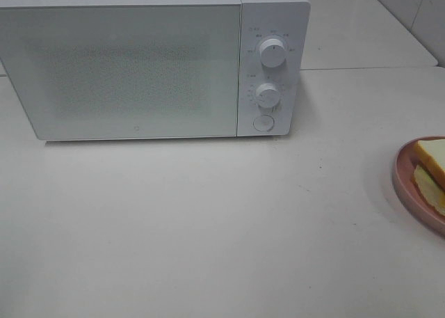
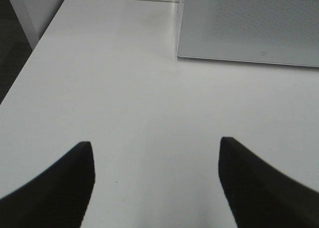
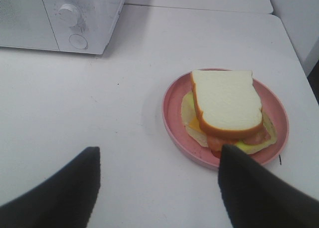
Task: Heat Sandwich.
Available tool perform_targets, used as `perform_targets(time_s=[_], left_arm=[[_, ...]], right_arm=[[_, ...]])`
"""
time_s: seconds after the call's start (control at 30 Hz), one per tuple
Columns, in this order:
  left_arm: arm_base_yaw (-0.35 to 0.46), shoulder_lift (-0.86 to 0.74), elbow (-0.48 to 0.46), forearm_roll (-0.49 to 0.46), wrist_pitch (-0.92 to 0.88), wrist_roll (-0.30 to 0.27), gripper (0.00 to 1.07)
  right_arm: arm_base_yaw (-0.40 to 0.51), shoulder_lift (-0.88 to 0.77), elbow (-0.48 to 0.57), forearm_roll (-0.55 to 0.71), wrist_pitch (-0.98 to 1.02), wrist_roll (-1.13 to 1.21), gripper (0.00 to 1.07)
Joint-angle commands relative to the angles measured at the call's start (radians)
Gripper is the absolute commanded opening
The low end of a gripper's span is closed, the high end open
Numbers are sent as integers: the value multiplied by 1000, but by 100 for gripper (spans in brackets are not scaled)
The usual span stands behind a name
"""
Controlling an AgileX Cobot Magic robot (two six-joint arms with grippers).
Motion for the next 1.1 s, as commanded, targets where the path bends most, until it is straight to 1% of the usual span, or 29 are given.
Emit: perform_targets(time_s=[0.03,1.1], left_arm=[[2,-23,3,3,-14,-5,67],[2,-23,3,3,-14,-5,67]], right_arm=[[0,-24,1,-4,-8,6,66],[0,-24,1,-4,-8,6,66]])
